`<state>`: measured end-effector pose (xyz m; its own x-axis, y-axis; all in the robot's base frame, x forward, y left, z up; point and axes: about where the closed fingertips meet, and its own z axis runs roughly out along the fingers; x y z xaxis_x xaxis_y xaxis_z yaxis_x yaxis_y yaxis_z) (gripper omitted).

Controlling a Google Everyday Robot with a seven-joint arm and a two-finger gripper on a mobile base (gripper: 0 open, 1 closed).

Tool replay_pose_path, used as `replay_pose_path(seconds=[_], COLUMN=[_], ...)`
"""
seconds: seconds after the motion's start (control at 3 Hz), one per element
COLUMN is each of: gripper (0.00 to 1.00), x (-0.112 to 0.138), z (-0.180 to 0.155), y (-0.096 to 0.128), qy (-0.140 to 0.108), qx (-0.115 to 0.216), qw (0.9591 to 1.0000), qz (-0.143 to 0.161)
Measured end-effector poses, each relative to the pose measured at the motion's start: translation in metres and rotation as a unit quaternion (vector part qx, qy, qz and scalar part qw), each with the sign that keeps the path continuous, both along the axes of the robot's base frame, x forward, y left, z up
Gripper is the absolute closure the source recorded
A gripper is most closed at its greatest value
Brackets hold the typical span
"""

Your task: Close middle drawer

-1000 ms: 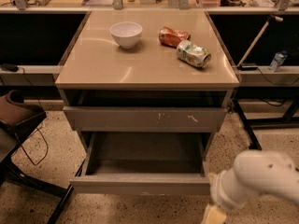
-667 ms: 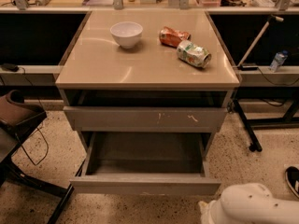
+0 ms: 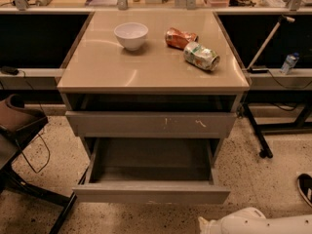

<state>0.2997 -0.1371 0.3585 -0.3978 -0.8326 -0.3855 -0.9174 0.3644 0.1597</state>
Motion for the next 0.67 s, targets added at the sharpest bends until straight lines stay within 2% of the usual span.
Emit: replay_pose_path(seconds=[0.33,0.67], gripper=[0.00,0.00], x=[0.055,0.087], z=[-0.009,-0.016], y=[0.002,-0.001], qy=[-0.039,-0.048], qx=[0.007,0.000], qw=[0.9991,0.9987], qz=[-0.013,-0.018])
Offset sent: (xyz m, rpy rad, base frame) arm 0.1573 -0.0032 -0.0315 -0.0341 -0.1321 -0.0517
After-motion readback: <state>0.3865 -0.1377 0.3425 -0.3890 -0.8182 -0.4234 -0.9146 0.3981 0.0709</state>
